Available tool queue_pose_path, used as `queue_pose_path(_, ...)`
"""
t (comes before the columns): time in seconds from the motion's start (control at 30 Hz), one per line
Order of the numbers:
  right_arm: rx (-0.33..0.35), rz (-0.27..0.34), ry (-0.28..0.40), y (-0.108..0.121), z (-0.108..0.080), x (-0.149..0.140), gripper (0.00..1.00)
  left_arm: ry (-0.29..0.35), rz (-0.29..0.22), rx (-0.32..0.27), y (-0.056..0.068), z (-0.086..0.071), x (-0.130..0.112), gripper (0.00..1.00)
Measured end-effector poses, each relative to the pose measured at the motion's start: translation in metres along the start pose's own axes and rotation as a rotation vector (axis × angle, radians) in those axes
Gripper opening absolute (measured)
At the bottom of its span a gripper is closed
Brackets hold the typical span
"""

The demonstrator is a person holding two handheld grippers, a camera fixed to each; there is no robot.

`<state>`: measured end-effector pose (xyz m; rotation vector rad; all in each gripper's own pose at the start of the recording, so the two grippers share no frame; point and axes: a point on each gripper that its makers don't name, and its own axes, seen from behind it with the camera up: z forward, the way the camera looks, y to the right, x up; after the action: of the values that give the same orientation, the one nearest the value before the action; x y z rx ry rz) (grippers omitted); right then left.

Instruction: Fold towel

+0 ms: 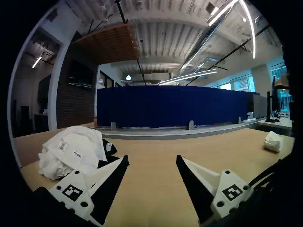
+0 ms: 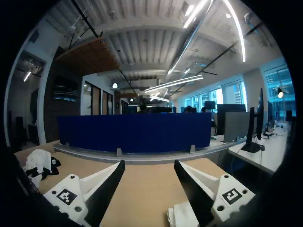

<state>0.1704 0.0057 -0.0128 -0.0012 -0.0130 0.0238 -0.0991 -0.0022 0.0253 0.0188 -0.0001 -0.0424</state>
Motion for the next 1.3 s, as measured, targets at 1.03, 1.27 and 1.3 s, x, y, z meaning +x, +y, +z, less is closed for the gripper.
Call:
queue_pose_path(1.03,-0.015,0.042,-0.005,0.018,0.024,-0.172,1.00,0.000,0.000,0.000,0.001,0.000,0.000,0.94)
queue_pose_path(1.27,-0.008,0.013,0.012,0.013,0.018,-0.171,1.00,0.000,0.000,0.000,0.001,0.001,0.000,0.94)
queue_pose_path(1.3,-0.007,0.002,0.014,0.012,0.018,-0.172,1.00,0.000,0.000,0.000,0.001,0.001,0.000,0.94)
